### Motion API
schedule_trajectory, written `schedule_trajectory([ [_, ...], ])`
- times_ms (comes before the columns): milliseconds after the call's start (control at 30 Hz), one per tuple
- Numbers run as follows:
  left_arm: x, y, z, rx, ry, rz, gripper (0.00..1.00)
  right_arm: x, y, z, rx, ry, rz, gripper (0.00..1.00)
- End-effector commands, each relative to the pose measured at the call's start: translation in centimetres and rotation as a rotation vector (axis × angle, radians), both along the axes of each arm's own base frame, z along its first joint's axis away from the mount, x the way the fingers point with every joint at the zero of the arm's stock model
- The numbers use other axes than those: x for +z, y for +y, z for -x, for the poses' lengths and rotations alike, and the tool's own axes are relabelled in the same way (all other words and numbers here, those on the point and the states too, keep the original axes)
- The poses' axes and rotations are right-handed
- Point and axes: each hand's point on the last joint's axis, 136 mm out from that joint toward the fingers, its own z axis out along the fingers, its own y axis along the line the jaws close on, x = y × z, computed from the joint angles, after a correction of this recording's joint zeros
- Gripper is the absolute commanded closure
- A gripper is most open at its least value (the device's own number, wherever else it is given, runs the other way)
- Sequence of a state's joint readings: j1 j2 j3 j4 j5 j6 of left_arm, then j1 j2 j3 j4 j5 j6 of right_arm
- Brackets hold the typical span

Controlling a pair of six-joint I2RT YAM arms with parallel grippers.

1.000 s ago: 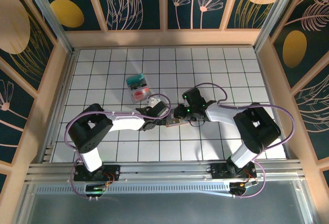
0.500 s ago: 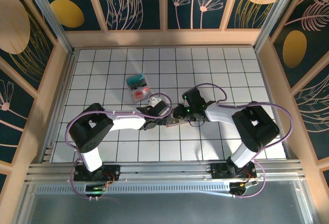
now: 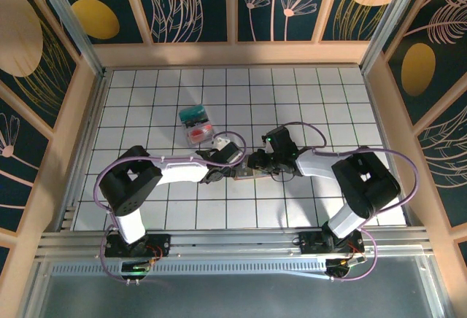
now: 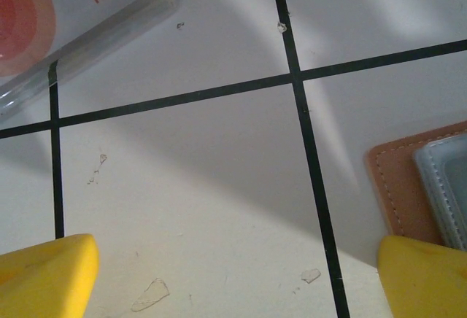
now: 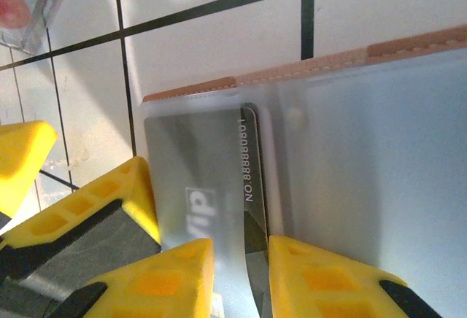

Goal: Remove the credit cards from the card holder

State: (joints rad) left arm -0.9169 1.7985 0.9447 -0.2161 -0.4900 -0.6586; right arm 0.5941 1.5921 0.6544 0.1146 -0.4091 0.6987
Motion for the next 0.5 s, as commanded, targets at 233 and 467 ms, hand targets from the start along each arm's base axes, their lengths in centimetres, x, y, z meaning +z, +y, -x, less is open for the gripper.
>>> schedule_trajectory([
  [233, -1.1, 2.6, -0.1, 0.024, 0.008, -0.162, 0.04, 1.3, 0.3, 0.5, -0.002, -0.011, -0.049, 0.75],
  [467, -1.1, 2.8, 0.0, 0.026, 0.011, -0.162, 0.04, 0.2, -0.7, 0.2, -0.030, -0.008, 0.016, 0.71],
])
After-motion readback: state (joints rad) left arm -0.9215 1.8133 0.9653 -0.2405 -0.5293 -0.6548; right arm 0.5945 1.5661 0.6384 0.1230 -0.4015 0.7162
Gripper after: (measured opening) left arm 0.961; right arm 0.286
